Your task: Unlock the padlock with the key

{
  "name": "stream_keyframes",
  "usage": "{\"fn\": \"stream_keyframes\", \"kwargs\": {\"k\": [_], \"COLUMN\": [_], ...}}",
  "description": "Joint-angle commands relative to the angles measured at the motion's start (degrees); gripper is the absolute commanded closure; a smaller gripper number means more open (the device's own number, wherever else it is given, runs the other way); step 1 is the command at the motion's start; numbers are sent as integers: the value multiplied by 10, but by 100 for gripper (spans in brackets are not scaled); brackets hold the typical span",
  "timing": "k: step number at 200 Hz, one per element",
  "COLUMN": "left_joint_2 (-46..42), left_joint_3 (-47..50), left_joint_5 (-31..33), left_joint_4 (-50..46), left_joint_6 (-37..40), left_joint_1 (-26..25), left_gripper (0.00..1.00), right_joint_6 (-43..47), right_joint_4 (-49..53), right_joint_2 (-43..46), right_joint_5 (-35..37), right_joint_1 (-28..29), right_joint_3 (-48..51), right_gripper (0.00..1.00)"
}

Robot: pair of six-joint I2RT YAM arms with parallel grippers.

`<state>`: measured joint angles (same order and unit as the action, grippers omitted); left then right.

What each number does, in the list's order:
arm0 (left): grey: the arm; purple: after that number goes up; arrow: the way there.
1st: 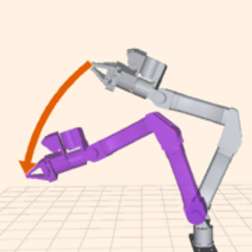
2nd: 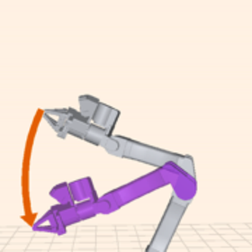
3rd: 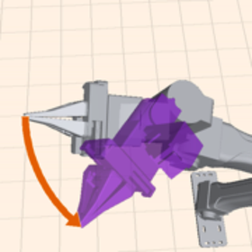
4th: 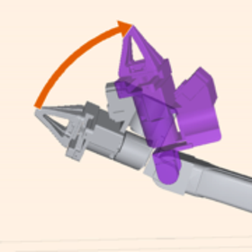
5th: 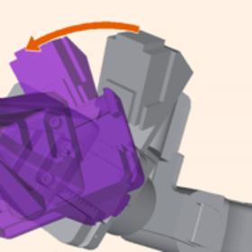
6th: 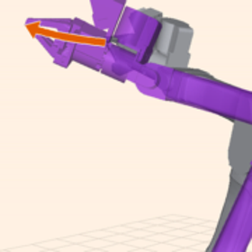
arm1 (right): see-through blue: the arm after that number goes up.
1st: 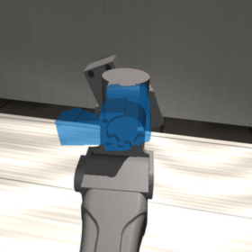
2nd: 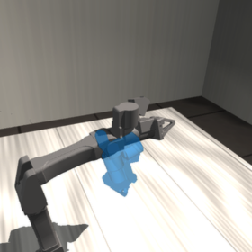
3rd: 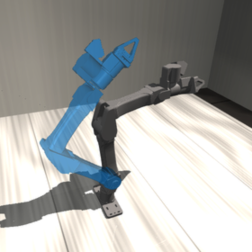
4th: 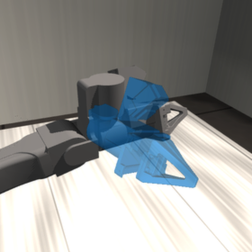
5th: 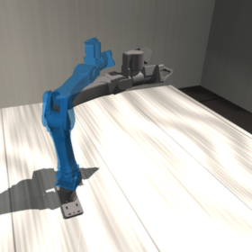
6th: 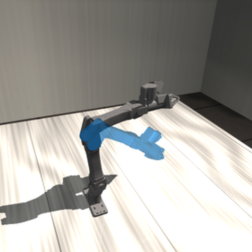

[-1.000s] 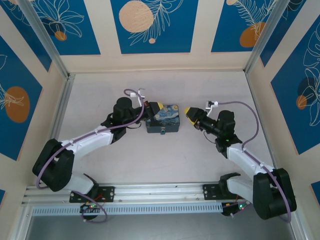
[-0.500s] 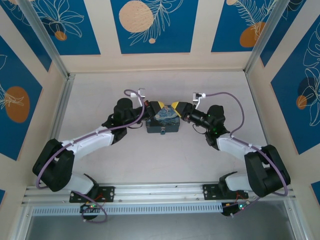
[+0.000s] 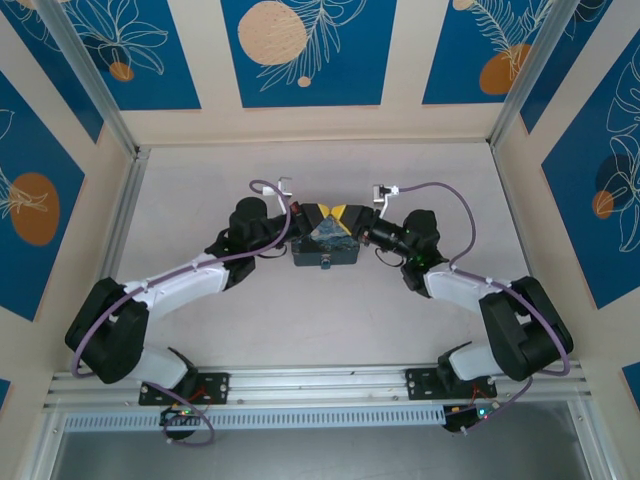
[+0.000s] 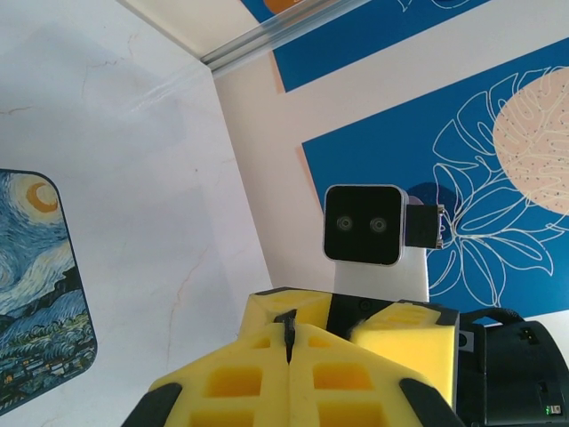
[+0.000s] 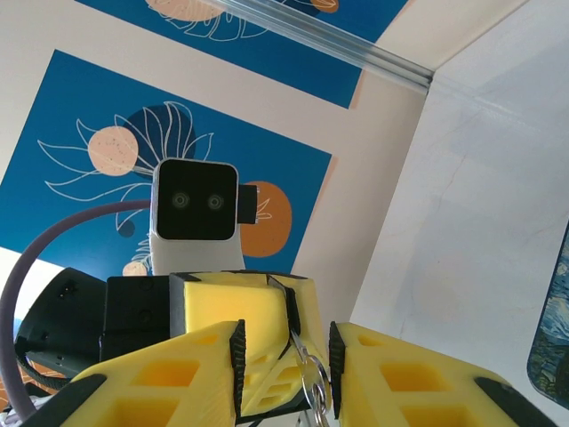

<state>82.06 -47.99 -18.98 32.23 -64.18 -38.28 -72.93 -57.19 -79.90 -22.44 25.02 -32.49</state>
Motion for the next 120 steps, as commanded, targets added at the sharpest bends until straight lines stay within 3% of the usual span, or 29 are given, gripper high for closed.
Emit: {"fn": "stream_keyframes", "kwargs": {"k": [1,120], "left_joint_2": [-14,-16], "left_joint_3": [2,-2], "left_joint_5": [8,12], "left_joint_4": [19,12], "left_joint_6": [0,4], "left_joint_1": [-7,-7], "left_gripper": [100,100], "right_joint_6": [0,-3], "right_joint_4": [-26,-39], "right_joint_2": [-6,5], "right_joint_5": [12,19], "right_joint_1": [7,1], "right_joint_3": [-10,32], "right_gripper": [67,74]}}
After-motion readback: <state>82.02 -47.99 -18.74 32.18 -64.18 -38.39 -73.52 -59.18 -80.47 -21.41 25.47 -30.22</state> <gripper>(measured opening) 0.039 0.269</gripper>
